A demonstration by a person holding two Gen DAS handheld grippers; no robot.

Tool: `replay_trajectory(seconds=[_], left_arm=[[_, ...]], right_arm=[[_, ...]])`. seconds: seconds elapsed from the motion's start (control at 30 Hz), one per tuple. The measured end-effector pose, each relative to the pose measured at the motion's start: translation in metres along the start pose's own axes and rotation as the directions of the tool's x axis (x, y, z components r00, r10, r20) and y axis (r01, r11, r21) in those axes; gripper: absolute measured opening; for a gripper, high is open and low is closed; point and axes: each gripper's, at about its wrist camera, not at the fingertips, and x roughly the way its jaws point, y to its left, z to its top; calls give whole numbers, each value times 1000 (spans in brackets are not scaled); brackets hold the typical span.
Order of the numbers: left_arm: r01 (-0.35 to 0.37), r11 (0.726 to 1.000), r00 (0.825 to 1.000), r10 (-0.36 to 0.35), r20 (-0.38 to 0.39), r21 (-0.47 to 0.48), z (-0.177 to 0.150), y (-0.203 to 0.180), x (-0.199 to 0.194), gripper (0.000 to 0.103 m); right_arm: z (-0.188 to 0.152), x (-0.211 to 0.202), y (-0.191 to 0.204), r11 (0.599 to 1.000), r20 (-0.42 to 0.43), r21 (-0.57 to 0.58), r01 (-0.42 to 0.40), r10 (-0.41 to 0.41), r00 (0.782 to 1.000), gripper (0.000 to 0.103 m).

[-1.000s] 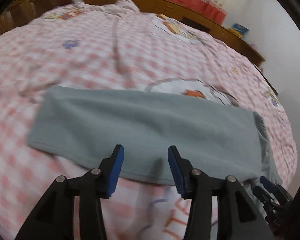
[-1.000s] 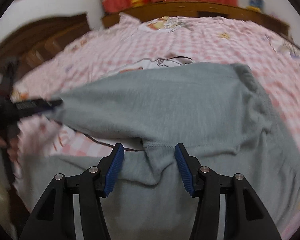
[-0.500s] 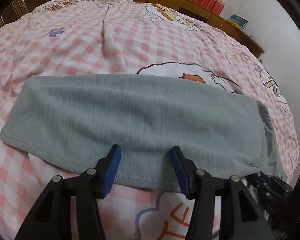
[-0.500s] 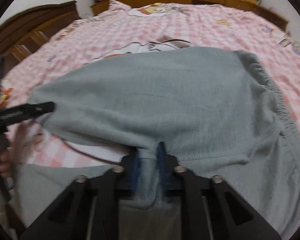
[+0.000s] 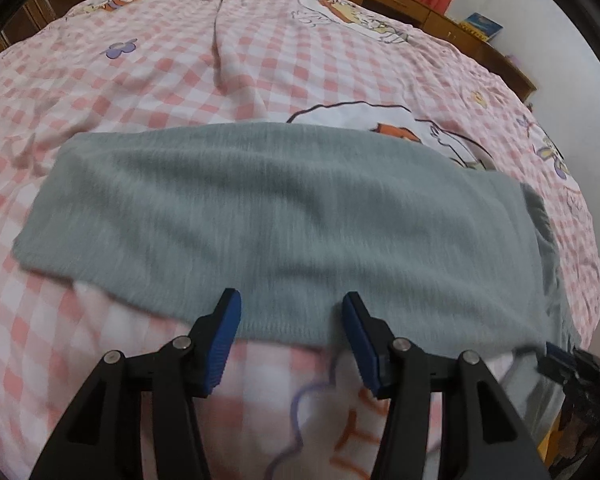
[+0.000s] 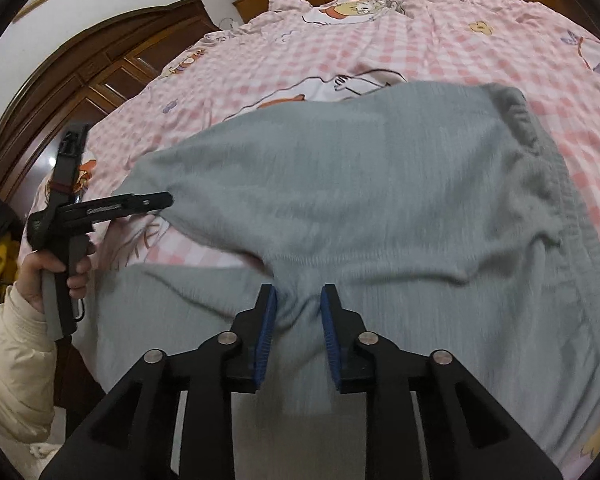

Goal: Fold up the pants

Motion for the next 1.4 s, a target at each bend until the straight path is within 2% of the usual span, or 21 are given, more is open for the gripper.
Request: replay_trajectory(seconds=[0.1, 0.17, 0.2, 0.27, 0.37, 0.47, 0.57, 0.77, 0.87, 0.97, 1.2, 1.4], left_arm=[[-44, 999, 999, 44, 0, 10, -17, 0, -18, 63], [-83, 997, 996, 83, 42, 4, -34, -1, -37, 66], [-89, 996, 994, 89, 57, -4, -41, -2, -44, 72], [-68, 997, 994, 70, 80, -22, -57, -5, -57, 75], [-19, 1000, 997, 21, 78, -25, -73, -13, -66, 75], [-26, 1000, 997, 27, 72, -15, -85, -24, -71, 75], [-38, 999, 996, 39, 76, -12, -94, -33, -77, 77], [-19, 1000, 998, 20, 66, -11, -120, -46, -85, 79], [-20, 1000, 998, 20, 56, 13, -136, -55, -85, 79], [-5, 999, 999, 3, 45, 44, -152, -67, -83, 79], [11, 995, 1000, -14, 26, 98, -182, -94, -79, 79], [49, 988, 999, -50, -2, 146, -193, -111, -72, 79]], right_arm=[[-9, -10, -4, 999, 27, 37, 24, -25, 999, 25], [-15, -20, -11, 992, 67, 91, 84, -90, 994, 25], [-20, -25, -17, 985, 87, 134, 106, -118, 989, 25], [-28, -33, -28, 974, 106, 203, 98, -121, 987, 25], [-40, -42, -36, 964, 98, 244, 107, -134, 986, 25], [-51, -54, -40, 959, 113, 254, 128, -161, 981, 26], [-63, -71, -42, 951, 131, 269, 151, -191, 973, 35], [-83, -96, -46, 937, 157, 283, 204, -255, 954, 40], [-95, -107, -52, 919, 164, 311, 241, -302, 939, 41], [-103, -112, -61, 908, 151, 338, 249, -314, 937, 41], [-121, -120, -95, 849, 127, 433, 302, -389, 912, 41], [-119, -102, -120, 843, 89, 473, 255, -333, 939, 41]])
